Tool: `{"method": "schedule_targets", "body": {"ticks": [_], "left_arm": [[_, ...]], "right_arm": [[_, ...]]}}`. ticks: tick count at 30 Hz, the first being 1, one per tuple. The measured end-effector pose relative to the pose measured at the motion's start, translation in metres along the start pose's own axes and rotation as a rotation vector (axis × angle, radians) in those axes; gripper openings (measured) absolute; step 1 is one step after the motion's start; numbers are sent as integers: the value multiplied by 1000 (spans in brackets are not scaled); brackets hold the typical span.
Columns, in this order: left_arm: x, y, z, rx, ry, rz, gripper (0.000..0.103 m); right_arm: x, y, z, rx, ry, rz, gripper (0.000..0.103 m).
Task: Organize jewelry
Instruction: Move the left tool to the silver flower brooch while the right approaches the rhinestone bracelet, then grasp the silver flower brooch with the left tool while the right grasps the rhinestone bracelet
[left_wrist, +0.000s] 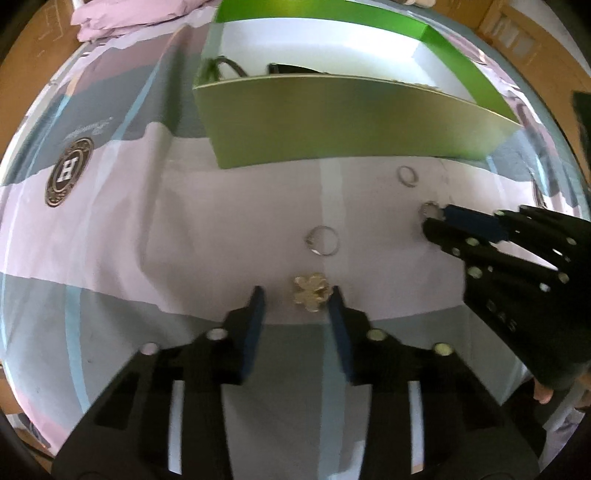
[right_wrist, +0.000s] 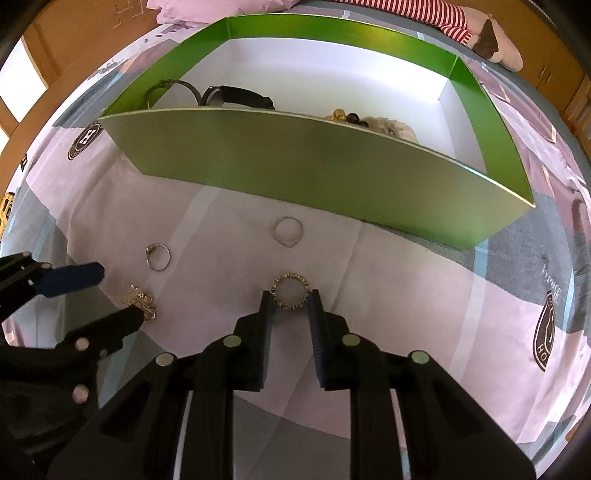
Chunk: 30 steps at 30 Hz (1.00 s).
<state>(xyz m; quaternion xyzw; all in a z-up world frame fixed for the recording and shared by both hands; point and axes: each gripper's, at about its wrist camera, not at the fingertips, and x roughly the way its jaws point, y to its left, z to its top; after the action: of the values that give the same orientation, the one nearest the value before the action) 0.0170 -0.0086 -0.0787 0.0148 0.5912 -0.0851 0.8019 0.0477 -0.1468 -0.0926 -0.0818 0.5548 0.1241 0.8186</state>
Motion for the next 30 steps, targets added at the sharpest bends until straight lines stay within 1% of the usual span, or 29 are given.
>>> {"method": "schedule_targets", "body": {"ticks": [6, 7, 13, 15, 19, 22, 30], "left_arm": [[-1, -1, -2, 10, -12, 20, 30], [-3, -1, -4, 18, -15, 28, 30], [-2, -14, -7, 59, -40, 89, 30], [-2, -20, -9, 70, -48, 88, 20], [-2, -35, -7, 94, -67, 115, 20], [-9, -31, -9, 87, -73, 109, 20], [-4, -30, -7, 78, -64, 130, 20]], "right_arm": [[0, 6, -3, -38, -33, -18, 21], [0, 7, -3, -38, -36, -22, 22], [3, 9, -1, -34, -35, -27, 23], [3, 9, -1, -33, -35, -28, 23], [3, 9, -2, -16, -45, -25, 22], [2, 7, -1, -3, -53, -17, 21], [3, 8, 0, -6, -52, -23, 21]]}}
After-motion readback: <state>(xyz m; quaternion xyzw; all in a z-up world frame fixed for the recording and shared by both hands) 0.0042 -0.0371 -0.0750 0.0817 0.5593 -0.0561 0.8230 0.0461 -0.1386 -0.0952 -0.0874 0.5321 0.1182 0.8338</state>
